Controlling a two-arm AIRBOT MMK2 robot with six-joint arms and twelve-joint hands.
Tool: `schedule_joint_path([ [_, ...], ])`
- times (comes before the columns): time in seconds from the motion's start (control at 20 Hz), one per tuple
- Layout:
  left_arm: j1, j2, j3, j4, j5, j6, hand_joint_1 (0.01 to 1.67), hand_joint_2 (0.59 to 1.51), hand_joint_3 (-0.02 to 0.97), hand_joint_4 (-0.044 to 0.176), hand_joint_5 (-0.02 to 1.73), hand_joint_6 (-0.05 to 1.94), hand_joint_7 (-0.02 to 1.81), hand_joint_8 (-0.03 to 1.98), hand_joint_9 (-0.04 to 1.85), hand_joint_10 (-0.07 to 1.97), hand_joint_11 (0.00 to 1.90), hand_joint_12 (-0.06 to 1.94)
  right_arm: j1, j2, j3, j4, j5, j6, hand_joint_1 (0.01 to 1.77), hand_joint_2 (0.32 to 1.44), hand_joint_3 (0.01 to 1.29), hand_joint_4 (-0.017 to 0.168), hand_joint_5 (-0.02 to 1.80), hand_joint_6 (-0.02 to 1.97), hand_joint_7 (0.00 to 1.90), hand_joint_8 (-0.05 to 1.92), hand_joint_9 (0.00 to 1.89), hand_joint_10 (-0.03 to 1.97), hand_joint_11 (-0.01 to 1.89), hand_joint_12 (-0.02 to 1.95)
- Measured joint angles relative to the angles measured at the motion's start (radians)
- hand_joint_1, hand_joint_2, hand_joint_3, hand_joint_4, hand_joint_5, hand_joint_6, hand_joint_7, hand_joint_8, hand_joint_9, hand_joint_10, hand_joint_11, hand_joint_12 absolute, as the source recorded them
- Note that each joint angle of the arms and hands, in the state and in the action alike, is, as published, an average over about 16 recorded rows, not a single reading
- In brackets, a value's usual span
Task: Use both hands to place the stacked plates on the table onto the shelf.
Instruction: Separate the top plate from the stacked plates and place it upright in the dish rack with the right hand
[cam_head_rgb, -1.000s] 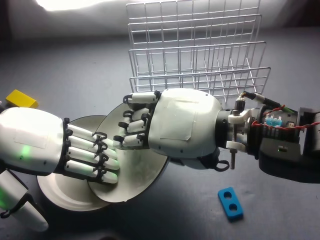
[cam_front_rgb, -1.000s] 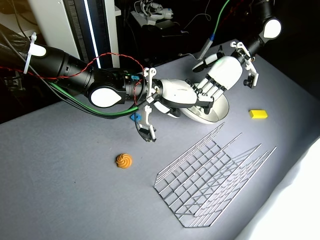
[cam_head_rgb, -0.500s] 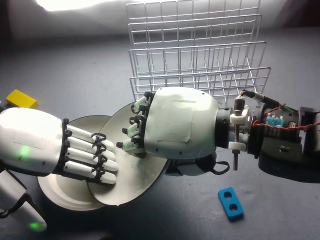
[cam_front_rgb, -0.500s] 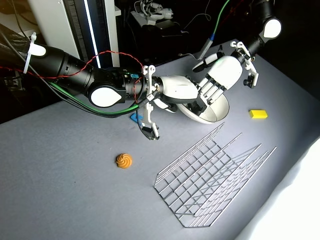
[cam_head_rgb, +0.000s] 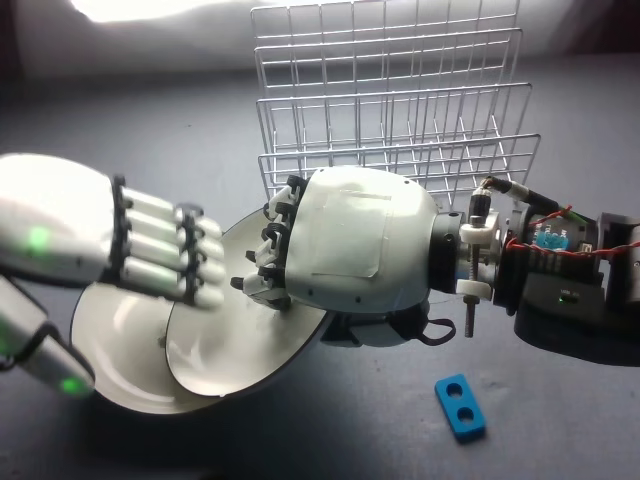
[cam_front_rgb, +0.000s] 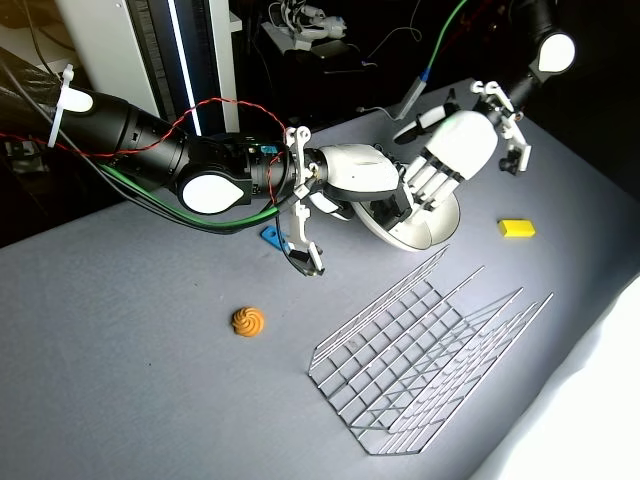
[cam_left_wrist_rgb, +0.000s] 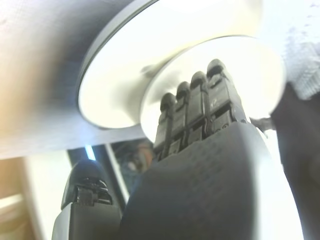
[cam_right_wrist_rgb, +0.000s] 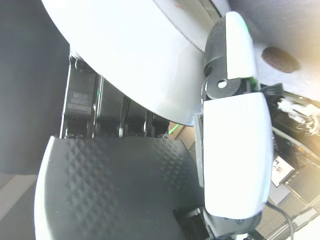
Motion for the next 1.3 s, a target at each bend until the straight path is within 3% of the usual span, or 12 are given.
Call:
schedule_joint_path([
  [0.25,-0.052,0.017,0.036,0.004,-0.019,-0.027,0.02,1.152,0.012,0.0,0.09,0.02,0.07,0.01,0.04,0.01,0.03,0.01,0.019,0.008,-0.002,0.004,0.002,0.003,1.1,0.99,0.01,-0.001,0.85,0.88,0.97,0.86,1.05,0.81,0.82,1.49],
  [0.7,-0.131,0.077,0.075,0.024,-0.045,-0.086,0.02,1.149,0.012,-0.001,0.09,0.02,0.08,0.01,0.04,0.01,0.03,0.01,0.099,0.062,-0.061,0.01,-0.011,0.018,1.15,0.99,0.01,0.002,0.87,1.0,1.04,0.92,1.05,0.75,0.8,1.46],
  [1.3,-0.275,0.167,0.078,0.11,-0.054,-0.177,0.02,1.148,0.012,0.0,0.1,0.02,0.08,0.01,0.04,0.01,0.02,0.01,0.263,0.273,-0.25,0.102,-0.071,0.105,1.19,1.0,0.01,-0.003,0.87,1.05,1.07,0.96,1.06,0.7,0.79,1.43],
])
